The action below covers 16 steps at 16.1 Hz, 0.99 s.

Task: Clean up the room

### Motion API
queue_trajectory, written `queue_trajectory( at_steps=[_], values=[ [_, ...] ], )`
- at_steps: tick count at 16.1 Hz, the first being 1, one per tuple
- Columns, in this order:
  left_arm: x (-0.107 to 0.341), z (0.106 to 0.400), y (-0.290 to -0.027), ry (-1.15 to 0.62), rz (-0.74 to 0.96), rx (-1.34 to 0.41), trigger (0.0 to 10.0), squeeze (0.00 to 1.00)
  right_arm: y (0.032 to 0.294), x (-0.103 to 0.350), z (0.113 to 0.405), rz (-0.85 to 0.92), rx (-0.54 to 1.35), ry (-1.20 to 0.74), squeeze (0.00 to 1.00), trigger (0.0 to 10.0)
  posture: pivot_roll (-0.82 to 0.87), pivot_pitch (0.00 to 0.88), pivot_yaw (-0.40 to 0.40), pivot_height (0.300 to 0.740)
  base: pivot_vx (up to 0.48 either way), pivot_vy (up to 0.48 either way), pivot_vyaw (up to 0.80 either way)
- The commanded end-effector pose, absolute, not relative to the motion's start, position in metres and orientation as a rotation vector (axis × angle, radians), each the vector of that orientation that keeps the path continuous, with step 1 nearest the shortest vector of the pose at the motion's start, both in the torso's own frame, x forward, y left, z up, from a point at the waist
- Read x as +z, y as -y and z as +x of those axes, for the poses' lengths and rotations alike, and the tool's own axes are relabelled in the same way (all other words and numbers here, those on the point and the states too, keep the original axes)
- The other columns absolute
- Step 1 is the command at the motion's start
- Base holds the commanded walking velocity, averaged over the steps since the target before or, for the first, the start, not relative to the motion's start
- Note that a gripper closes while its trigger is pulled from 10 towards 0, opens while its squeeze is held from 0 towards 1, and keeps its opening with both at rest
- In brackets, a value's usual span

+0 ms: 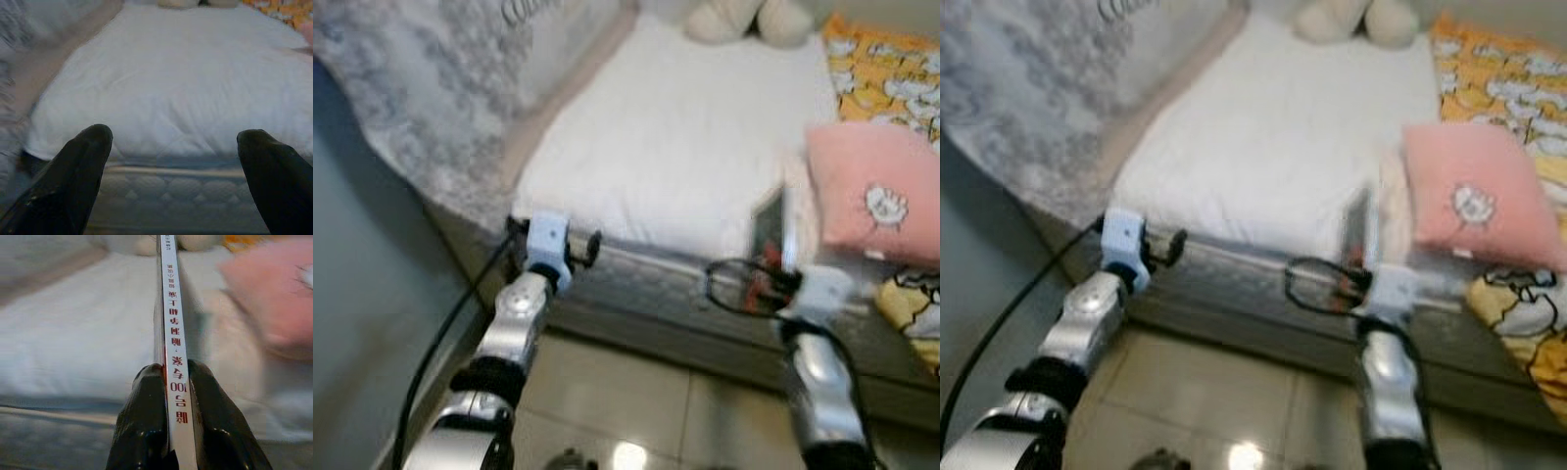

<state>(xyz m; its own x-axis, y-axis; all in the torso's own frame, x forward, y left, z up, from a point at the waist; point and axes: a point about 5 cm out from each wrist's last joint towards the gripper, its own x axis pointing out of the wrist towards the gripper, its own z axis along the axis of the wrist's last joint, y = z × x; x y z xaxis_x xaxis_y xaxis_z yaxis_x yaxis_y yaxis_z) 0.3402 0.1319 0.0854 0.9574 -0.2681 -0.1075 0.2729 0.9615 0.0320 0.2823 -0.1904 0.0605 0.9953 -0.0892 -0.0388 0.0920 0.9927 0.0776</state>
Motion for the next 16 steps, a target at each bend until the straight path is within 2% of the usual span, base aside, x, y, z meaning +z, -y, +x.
queue_trajectory(
  at_steps=[1, 11, 16],
  values=[
    [0.098, 0.346, -0.114, -0.051, 0.053, -0.317, 10.0, 0.0, 0.191, 0.074, 0.29, 0.058, -0.084, 0.026, 0.0, 0.0, 0.03, 0.0, 0.047, 0.74, 0.461, 0.0, 0.0],
    [0.104, 0.357, -0.119, -0.058, 0.001, -0.244, 10.0, 0.0, 0.189, 0.074, 0.297, 0.053, -0.059, 0.016, 0.0, 0.0, 0.0, 0.0, 0.059, 0.74, 0.452, 0.0, 0.0],
    [0.105, 0.359, -0.119, -0.053, -0.007, -0.237, 10.0, 0.0, 0.188, 0.072, 0.296, 0.058, -0.055, 0.011, 0.0, 0.0, 0.0, 0.0, 0.059, 0.74, 0.404, 0.257, 0.0]
  ],
)
